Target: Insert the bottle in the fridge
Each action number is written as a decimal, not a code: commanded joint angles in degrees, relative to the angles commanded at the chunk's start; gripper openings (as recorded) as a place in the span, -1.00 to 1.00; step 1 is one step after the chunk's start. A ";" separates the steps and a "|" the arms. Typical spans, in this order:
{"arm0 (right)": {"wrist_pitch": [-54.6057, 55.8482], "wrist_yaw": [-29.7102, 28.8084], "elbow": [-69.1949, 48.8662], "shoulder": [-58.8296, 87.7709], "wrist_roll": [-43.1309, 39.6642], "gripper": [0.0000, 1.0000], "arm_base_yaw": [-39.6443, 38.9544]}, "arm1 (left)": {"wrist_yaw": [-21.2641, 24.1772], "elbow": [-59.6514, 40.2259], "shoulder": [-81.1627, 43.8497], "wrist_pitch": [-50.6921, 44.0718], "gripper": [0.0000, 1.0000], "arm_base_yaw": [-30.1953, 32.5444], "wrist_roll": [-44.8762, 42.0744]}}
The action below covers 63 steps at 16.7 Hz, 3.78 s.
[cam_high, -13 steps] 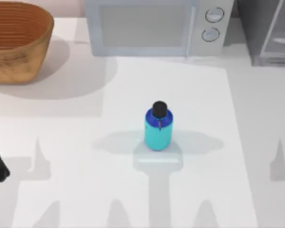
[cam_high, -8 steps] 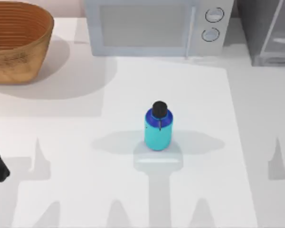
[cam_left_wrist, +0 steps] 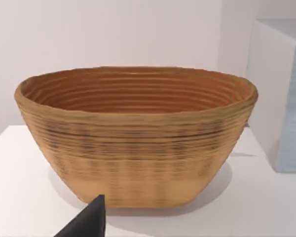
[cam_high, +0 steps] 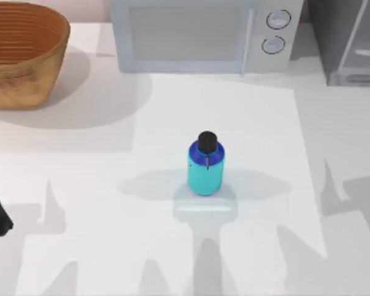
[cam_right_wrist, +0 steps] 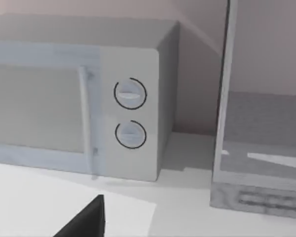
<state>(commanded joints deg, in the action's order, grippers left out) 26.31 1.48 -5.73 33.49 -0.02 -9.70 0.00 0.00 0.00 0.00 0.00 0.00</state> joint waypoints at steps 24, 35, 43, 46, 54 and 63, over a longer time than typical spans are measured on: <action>74.92 4.20 -16.31 95.40 -0.01 1.00 -27.59 | 0.00 0.00 0.00 0.00 1.00 0.00 0.00; 69.33 3.64 -23.51 96.99 0.03 1.00 -28.13 | 0.00 0.00 0.00 0.00 1.00 0.00 0.00; 63.62 2.90 -30.32 98.12 0.09 1.00 -28.85 | 0.00 0.00 0.00 0.00 1.00 0.00 0.00; 63.62 2.90 -30.32 98.12 0.09 1.00 -28.85 | 0.00 0.00 0.00 0.00 1.00 0.00 0.00; 63.62 2.90 -30.32 98.12 0.09 -0.19 -28.85 | 0.00 0.00 0.00 0.00 1.00 0.00 0.00; 63.62 2.90 -30.32 98.12 0.09 -0.98 -28.85 | 0.00 0.00 0.00 0.00 1.00 0.00 0.00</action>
<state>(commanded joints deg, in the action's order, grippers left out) 89.93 4.39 -36.05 131.61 0.06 -38.55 0.00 0.00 0.00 0.00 0.00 0.00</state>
